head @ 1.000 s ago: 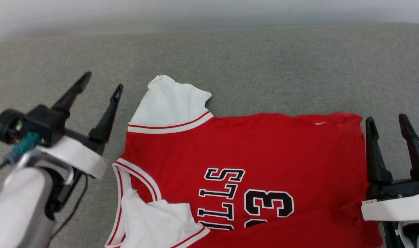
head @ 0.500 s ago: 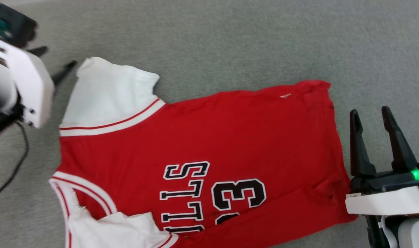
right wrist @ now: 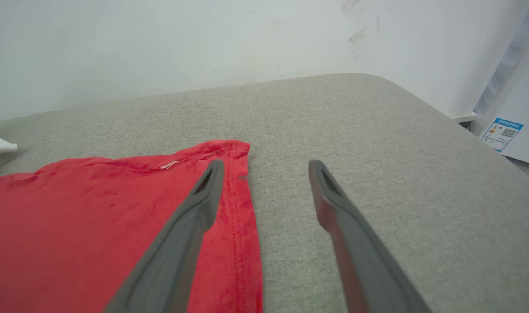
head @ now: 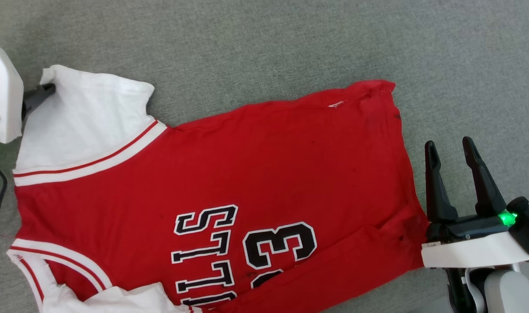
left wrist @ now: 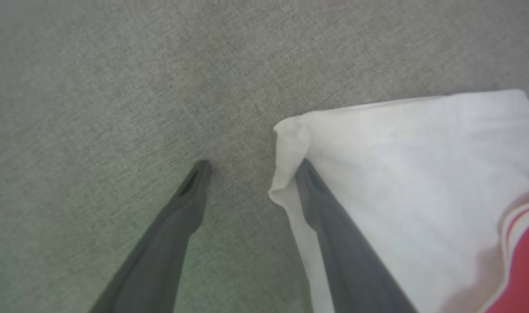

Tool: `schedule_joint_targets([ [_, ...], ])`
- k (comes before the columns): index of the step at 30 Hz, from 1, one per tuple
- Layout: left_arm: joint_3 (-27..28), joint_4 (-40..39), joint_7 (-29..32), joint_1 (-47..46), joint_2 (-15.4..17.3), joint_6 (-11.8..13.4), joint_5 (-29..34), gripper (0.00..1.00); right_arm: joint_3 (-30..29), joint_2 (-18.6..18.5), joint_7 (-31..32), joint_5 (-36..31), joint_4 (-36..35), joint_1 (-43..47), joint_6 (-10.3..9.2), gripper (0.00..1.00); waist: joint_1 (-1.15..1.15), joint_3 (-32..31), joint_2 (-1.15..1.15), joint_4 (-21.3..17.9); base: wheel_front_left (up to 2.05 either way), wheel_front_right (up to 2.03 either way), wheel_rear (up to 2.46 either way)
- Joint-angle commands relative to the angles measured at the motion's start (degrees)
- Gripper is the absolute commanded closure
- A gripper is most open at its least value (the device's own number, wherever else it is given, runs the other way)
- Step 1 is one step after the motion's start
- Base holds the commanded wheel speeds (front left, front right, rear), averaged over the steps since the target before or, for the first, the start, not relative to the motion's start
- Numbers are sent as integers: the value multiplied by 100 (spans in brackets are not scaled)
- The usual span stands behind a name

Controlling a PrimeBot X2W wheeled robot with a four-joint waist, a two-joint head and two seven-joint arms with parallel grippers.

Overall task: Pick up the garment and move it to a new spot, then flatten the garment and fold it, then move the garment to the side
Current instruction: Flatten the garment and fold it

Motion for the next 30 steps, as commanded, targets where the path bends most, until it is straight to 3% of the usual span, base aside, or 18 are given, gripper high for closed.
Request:
schedule_joint_targets([
  [1,-76,58,82,45,5,10,38,1,21,22,-39,66,32,-115,-2,0,-1,52,0,-36,0,0,0],
  [4,-176,58,192,208,-81,-20,-88,100,23,21,-77,79,99,-165,-2,0,-1,91,0,-39,0,0,0],
  [17,-181,-109,-785,110,-343,-97,34,100,-195,20,83,-174,221,-184,-3,0,-1,-343,0,346,0,0,0],
  [22,-468,-567,-1298,173,-482,-123,124,100,-101,-568,1447,-194,38,-165,-3,0,-1,-765,0,874,0,0,0],
  [26,-760,-1128,-1448,300,-371,-126,51,100,34,-1233,2812,57,-156,-354,-3,0,-1,-930,0,1171,0,0,0],
  [27,-882,-1554,-1634,408,-284,-126,18,100,125,-1802,4071,253,-288,-544,-3,0,-1,-989,0,1388,0,0,0],
  [30,-935,-1936,-1789,535,-246,-127,-55,100,54,-2164,5173,494,-392,-842,-3,0,-1,-984,0,1606,0,0,0],
])
